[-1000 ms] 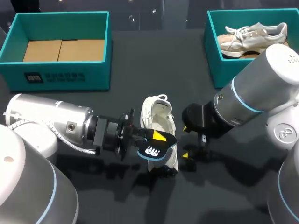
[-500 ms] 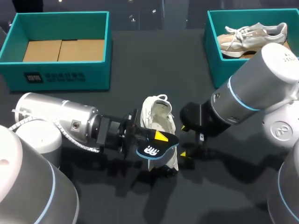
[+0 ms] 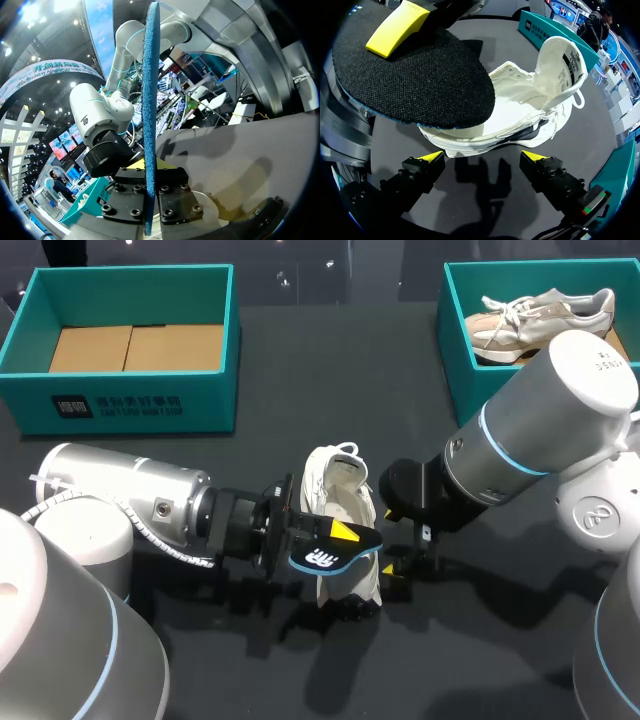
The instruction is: Take the shoe out of the shoebox, open the shoe tongue, remove and reinsert the insole, then place the shoe into the shoebox
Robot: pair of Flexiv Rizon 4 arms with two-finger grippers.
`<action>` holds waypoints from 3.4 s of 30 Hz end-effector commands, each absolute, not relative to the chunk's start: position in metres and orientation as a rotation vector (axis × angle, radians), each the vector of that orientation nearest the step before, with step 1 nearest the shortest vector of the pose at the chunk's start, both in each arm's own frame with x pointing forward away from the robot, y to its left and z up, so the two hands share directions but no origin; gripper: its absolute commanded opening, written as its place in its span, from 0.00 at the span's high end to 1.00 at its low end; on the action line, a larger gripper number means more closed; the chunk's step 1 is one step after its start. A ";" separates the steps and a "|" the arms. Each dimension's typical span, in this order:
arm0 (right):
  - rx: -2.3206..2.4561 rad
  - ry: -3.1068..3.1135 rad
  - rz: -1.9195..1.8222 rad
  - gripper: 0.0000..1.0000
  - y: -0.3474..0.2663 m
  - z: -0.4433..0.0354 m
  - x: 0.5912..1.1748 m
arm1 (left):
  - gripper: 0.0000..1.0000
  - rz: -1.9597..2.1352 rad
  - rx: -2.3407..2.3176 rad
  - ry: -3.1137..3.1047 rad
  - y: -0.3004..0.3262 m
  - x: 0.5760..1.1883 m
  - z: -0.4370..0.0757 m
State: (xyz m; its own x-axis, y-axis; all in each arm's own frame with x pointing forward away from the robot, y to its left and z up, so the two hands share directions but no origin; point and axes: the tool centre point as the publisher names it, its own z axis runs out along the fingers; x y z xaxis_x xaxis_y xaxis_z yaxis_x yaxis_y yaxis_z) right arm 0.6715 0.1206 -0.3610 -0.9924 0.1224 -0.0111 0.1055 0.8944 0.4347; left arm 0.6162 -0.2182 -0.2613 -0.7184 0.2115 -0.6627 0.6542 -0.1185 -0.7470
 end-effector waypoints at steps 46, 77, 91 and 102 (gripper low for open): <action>0.169 3.027 0.680 0.00 0.125 -0.362 0.668 | 1.00 -1.951 0.860 1.835 -0.223 0.623 -0.283; 0.169 3.027 0.680 0.00 0.125 -0.362 0.668 | 1.00 -1.846 0.668 1.842 -0.229 0.638 -0.300; 0.169 3.027 0.680 0.00 0.125 -0.362 0.668 | 1.00 -1.819 0.617 1.857 -0.230 0.652 -0.311; 0.169 3.027 0.680 0.00 0.125 -0.362 0.668 | 1.00 -1.813 0.609 1.884 -0.231 0.666 -0.320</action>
State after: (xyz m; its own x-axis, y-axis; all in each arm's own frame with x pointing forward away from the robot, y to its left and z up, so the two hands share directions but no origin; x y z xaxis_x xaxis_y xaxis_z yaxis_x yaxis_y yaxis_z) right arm 0.6696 0.1244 -0.3609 -0.9936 0.1123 -0.0073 0.0983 0.8980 0.4288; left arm 0.6604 -0.2258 -0.3163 -0.7993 0.0004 -0.6009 0.6005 0.0393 -0.7987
